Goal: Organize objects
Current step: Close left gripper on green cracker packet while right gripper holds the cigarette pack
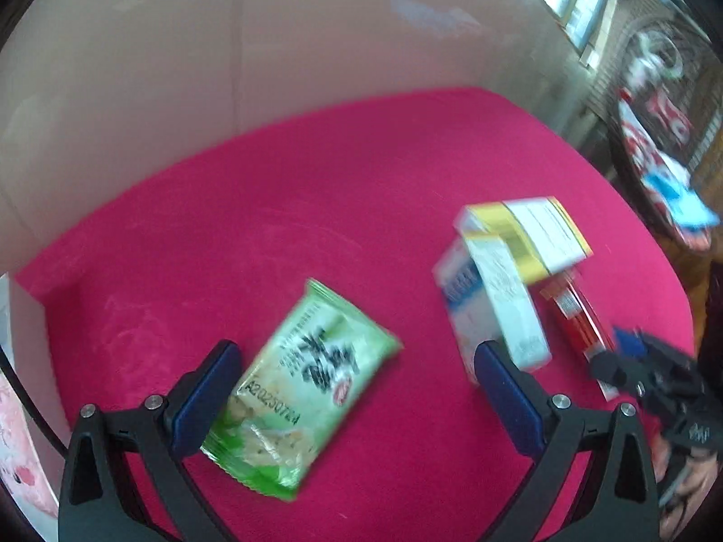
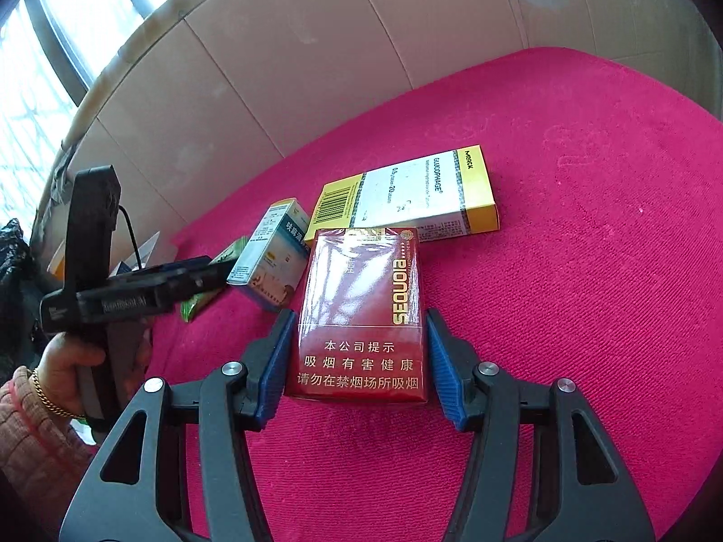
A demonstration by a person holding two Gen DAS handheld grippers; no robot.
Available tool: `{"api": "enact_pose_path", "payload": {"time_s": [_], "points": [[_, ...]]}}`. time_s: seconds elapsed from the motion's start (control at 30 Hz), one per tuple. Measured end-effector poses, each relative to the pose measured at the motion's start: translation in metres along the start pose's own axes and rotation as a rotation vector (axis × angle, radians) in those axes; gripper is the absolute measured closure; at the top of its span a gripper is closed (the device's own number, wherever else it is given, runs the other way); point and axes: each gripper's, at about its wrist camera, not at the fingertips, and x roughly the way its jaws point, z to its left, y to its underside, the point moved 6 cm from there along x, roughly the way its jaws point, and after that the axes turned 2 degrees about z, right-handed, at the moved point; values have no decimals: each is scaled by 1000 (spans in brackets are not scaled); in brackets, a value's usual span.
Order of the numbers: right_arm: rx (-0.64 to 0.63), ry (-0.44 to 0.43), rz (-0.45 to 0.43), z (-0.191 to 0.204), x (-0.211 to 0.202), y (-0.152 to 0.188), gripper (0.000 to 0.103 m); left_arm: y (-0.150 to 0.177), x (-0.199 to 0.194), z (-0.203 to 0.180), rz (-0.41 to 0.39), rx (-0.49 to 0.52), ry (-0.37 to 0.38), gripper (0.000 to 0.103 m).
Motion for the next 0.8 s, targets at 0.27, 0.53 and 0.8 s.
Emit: {"api": "enact_pose_path", "payload": {"time_s": [0.27, 0.53, 0.8], "points": [[10, -11, -2, -1, 2, -2, 47, 15, -3, -31, 5, 170, -140, 4], [13, -17, -7, -4, 1, 0, 47, 14, -7, -21, -20, 42, -187, 19], [17, -25, -8, -3, 1, 2, 47, 22, -22, -17, -90, -68, -258, 67]]}}
